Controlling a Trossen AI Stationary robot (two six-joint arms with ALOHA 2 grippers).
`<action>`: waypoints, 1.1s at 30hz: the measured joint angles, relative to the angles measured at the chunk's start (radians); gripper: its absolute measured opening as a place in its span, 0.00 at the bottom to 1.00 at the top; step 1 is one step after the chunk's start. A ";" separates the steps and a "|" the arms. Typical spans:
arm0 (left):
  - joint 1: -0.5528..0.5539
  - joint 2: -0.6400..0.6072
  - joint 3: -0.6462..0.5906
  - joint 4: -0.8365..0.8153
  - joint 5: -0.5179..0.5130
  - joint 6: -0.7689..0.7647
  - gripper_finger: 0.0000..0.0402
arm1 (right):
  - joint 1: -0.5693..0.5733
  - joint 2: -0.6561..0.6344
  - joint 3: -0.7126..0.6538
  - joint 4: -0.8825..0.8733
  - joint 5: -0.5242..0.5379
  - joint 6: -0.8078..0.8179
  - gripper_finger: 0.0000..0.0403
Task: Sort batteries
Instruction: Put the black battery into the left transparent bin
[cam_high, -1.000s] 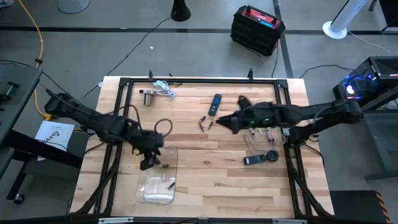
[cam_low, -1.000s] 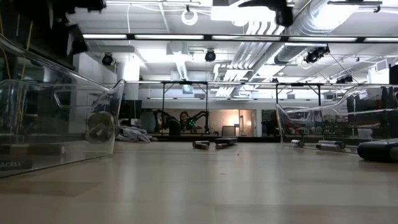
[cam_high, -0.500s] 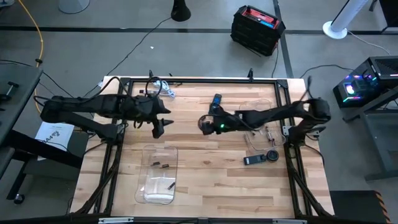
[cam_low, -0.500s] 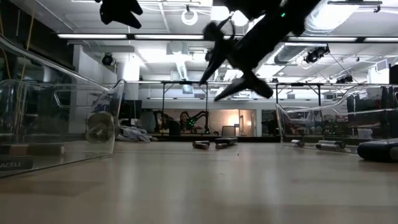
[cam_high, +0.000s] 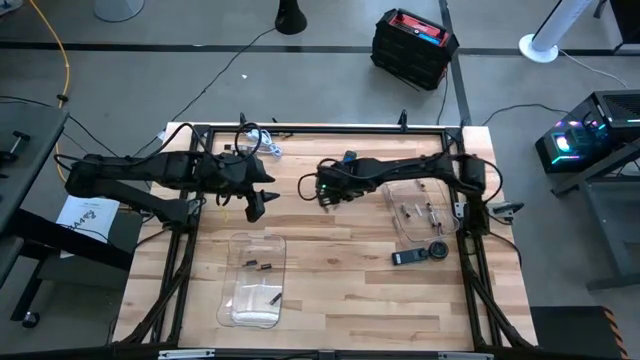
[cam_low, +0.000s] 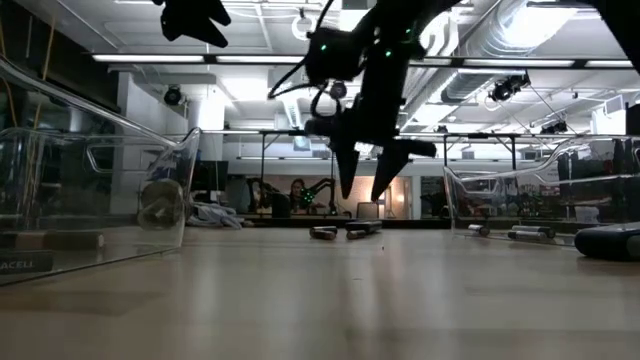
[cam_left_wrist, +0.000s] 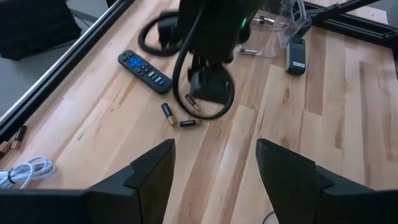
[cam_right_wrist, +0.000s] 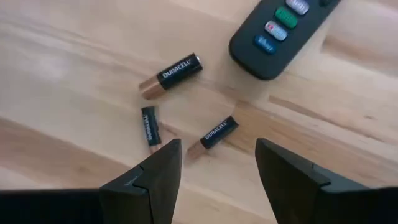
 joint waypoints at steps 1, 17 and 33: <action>0.000 0.000 0.000 0.000 0.000 0.000 0.54 | -0.005 0.018 0.010 -0.003 -0.003 0.005 0.49; 0.000 0.000 0.000 -0.003 0.003 0.034 0.54 | -0.015 0.084 -0.010 0.064 -0.013 0.162 0.32; 0.000 0.000 0.000 -0.007 0.034 0.035 0.54 | 0.011 0.149 -0.005 0.053 -0.030 0.221 0.32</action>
